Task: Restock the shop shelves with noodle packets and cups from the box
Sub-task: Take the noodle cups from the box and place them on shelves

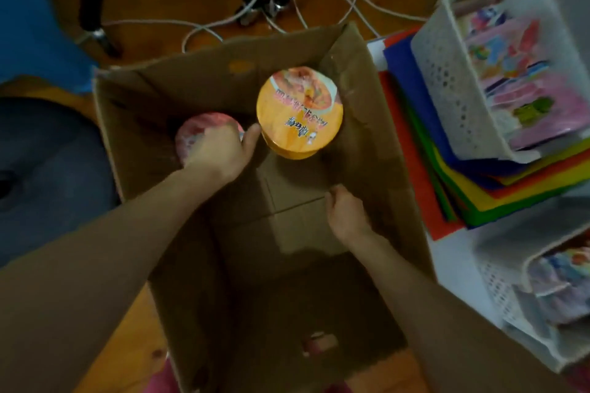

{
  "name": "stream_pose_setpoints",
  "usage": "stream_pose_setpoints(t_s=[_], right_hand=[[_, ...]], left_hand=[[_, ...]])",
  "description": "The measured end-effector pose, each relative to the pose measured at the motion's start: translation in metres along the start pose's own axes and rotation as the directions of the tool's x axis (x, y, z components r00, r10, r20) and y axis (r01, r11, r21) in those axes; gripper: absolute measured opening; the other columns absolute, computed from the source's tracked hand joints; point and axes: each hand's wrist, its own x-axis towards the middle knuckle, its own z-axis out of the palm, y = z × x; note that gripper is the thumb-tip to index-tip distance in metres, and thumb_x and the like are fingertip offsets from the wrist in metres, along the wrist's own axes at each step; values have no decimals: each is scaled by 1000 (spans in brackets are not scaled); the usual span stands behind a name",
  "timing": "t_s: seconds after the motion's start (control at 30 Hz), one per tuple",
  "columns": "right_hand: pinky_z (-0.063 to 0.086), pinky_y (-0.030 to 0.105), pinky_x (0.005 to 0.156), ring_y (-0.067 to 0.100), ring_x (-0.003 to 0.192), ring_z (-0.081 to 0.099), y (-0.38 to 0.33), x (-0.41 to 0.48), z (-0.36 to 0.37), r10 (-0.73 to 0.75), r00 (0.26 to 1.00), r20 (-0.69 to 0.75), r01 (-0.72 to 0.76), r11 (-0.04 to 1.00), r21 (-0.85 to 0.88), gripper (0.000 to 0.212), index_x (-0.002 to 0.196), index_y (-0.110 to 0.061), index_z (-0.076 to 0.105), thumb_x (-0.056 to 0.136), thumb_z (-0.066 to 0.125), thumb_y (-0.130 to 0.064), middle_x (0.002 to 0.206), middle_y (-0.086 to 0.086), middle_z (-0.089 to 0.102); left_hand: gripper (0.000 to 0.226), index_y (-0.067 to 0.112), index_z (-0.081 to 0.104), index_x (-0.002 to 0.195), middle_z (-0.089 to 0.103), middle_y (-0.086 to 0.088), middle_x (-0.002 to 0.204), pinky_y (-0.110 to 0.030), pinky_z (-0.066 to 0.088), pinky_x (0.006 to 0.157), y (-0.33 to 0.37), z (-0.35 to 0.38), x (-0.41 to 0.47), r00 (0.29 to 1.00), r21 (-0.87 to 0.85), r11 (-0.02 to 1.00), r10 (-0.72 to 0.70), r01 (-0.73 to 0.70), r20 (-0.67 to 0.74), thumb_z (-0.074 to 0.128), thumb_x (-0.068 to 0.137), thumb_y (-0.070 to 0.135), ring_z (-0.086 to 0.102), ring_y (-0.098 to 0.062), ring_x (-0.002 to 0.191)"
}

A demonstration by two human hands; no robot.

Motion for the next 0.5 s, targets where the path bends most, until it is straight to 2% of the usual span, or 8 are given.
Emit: stream_pose_setpoints(t_s=[0.13,0.23,0.37,0.43,0.5], right_hand=[[44,37,83,33,105,58,-1,49,20,6,995,-97,5,994,107,33,116,-6,49,100,30,-28,114,17,60],[41,36,86,37,110,54,-6,68,24,4,989,-148,27,978,207,38,117,-4,49,100,28,-31,118,20,58],[38,35,85,38,113,51,-15,82,28,-6,978,-208,66,957,282,41,121,-4,47,101,26,-33,121,21,56],[34,31,78,38,111,52,-21,90,31,8,972,-234,68,946,316,41,120,-2,48,101,27,-31,119,21,56],[35,32,77,37,111,52,-26,97,36,39,969,-245,52,933,356,40,120,0,48,101,27,-29,121,21,55]], left_hand=[[60,5,51,109,53,-10,91,-34,41,69,7,14,36,997,-155,988,11,-23,-76,29,93,58,52,-25,84],[61,4,49,115,54,-10,100,-31,37,73,16,21,52,997,-294,954,40,-60,-73,31,92,58,51,-23,89],[49,1,44,121,55,-15,120,-26,32,71,20,29,59,990,-288,947,127,-141,-67,33,98,43,54,-28,103],[44,0,45,118,57,-19,119,-28,32,71,19,26,58,984,-260,952,136,-163,-116,33,99,37,54,-34,106],[38,0,46,116,58,-20,115,-29,34,70,16,23,57,979,-236,956,138,-172,-152,32,100,32,55,-36,104]])
